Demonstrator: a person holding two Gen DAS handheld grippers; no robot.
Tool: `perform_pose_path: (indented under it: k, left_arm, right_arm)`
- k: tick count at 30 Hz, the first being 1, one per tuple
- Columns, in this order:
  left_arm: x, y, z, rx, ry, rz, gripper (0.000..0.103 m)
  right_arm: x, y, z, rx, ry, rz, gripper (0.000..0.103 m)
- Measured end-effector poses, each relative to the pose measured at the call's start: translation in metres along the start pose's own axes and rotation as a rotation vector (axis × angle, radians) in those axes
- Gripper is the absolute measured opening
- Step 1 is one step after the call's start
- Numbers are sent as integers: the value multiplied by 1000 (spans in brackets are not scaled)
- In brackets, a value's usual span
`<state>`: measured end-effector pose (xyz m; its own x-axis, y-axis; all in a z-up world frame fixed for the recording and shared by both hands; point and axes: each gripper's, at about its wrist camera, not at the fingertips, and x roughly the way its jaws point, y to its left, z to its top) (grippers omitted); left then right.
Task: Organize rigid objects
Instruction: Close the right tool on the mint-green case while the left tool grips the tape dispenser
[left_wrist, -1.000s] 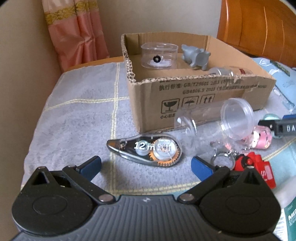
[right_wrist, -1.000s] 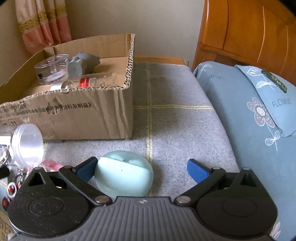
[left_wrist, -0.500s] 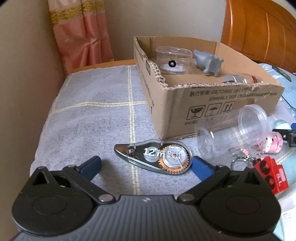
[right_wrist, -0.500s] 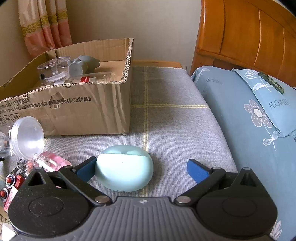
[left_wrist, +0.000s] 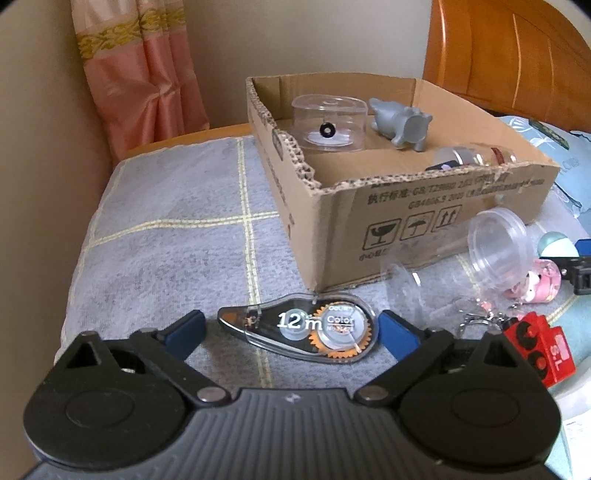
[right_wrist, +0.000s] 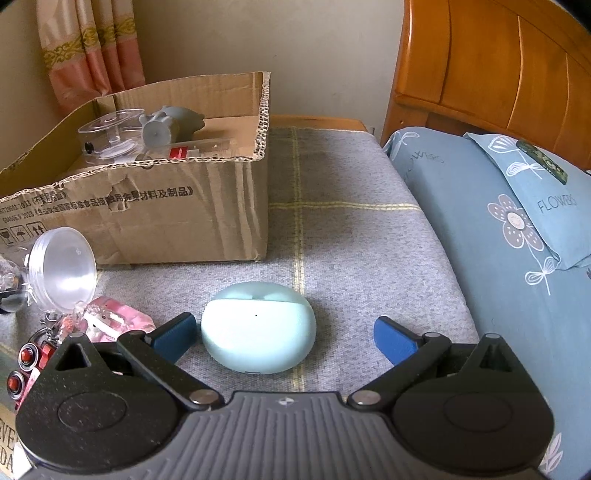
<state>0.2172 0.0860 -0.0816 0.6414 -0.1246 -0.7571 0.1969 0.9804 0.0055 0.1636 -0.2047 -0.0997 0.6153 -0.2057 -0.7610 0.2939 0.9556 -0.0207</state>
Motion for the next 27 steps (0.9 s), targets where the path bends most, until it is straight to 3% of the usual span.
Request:
perform_pose_path:
  k: [5,11,19,27]
  left_arm:
    - [-2,-3,2,35,4,-7,90]
    - [-1,-5,4,42,13,2,90]
    - [-1,-6,3,33,23,7,90]
    - [0,-5,3,27,25,6,90]
  right_arm:
    - [-1,2,-2,-4,-4,4,103]
    - [-8,5,-3,-24,-18,24,85]
    - [-12,5,-3,-33,-38,35,68]
    - [-13,3,-5,-40,-51,38,66]
